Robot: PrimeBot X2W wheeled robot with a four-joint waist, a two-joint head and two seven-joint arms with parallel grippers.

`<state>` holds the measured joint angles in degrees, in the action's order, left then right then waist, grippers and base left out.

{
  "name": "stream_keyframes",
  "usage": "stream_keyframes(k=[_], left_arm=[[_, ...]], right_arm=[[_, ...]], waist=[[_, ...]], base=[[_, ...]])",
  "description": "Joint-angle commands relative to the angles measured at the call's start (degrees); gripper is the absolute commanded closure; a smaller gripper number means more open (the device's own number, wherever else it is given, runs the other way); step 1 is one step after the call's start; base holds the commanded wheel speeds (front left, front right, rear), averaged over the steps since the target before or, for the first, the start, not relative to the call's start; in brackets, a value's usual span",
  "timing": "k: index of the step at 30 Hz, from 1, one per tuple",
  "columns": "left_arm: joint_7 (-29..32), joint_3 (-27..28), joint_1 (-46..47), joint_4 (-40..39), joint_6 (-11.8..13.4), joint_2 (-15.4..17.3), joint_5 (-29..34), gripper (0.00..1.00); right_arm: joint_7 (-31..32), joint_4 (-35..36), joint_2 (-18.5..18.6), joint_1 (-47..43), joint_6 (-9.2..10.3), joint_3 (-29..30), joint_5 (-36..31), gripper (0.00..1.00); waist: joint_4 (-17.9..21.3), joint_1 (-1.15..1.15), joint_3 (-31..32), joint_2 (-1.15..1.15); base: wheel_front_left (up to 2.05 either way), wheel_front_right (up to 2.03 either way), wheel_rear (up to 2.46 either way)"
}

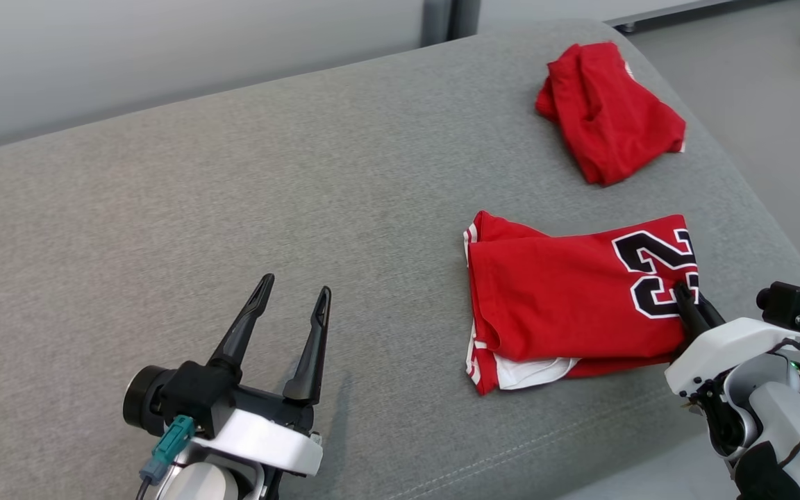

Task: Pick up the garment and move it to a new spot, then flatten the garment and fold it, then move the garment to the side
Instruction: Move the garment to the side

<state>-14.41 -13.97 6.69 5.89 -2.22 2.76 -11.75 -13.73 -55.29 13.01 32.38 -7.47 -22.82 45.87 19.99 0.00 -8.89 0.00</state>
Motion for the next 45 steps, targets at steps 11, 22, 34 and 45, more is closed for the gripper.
stream_keyframes(k=[11, 22, 34, 45], left_arm=[[-0.6, 2.0, 3.7, -0.9, -1.3, 0.1, 1.8, 0.0], [-0.6, 1.3, 4.3, -0.8, -1.6, 0.1, 1.8, 0.0], [-0.6, 1.2, 7.1, -2.4, -3.0, 0.1, 3.9, 0.0], [-0.6, 1.3, 10.5, -3.0, -4.2, 0.2, 5.4, 0.0]], right_arm=[[-1.3, 2.4, -0.2, -0.2, -0.02, 0.1, -0.5, 1.0], [-1.3, 4.0, 0.3, 2.1, -0.02, 1.4, -3.7, 1.0], [-0.3, 4.2, 1.4, 20.4, -0.02, -3.0, -11.2, 1.0], [0.9, -0.9, 5.6, 33.8, -0.02, -4.0, -10.4, 1.0]], waist=[[5.0, 0.0, -1.2, 0.0], [3.5, 0.0, -2.7, 0.0], [-1.6, 0.0, -9.1, 0.0], [-6.2, 0.0, -15.0, 0.0]], base=[[0.0, 0.0, 0.0], [0.0, 0.0, 0.0], [0.0, 0.0, 0.0], [0.0, 0.0, 0.0]])
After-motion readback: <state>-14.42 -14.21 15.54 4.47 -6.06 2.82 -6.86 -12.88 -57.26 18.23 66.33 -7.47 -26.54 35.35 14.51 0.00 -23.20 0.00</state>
